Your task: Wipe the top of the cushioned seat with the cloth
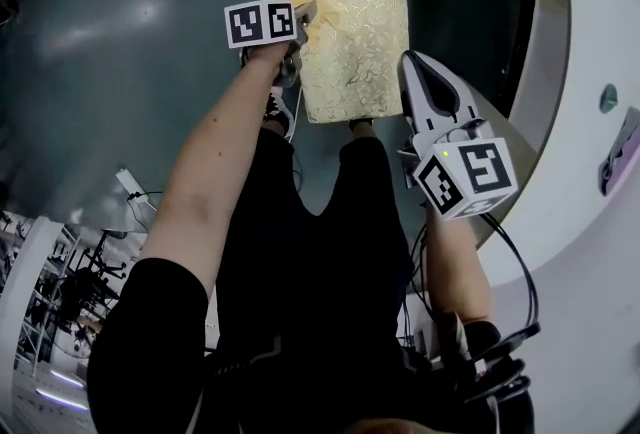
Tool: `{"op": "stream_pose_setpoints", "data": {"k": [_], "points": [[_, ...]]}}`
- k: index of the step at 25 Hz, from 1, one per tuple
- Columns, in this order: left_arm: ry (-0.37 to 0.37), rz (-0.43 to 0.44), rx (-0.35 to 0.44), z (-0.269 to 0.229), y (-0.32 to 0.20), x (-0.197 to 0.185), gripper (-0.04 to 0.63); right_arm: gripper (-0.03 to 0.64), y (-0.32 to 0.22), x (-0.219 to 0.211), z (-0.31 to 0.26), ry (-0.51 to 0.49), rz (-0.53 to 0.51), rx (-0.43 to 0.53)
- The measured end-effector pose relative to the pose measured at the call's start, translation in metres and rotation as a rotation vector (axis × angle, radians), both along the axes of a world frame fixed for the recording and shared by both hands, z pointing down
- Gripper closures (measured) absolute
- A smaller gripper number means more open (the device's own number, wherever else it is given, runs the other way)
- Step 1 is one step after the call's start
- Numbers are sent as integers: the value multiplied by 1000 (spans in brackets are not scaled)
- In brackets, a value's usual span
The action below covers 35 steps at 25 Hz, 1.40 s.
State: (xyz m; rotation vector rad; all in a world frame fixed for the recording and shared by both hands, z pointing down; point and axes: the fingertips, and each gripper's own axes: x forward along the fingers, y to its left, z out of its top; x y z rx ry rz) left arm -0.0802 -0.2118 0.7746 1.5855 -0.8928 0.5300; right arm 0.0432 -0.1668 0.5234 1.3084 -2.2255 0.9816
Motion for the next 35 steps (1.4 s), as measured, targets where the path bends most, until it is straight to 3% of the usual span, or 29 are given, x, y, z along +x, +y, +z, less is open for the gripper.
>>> {"op": "stream_pose_setpoints", "data": {"k": [5,9,12,17,22,28,35], "points": [[-105,70,21,-13,6,-31,495,611,-4,-4,-15,40,14,24],[-60,36,51,-48,13,-43,494,611,-8,9,-34,43,58,60],[-21,25,108,-108,8,-45,494,611,-14,10,-80,48,57,94],[44,31,233,-257,-4,-46,494,611,-29,3,-215,56,48,174],[108,59,412,-341,-4,-43,494,611,-36,6,-274,49,58,241],[111,55,629,-448,-2,-53,494,611,-36,15,-350,59,64,335],[133,31,766,-557,35,-83,494,611,-16,22,-437,43,88,439]]}}
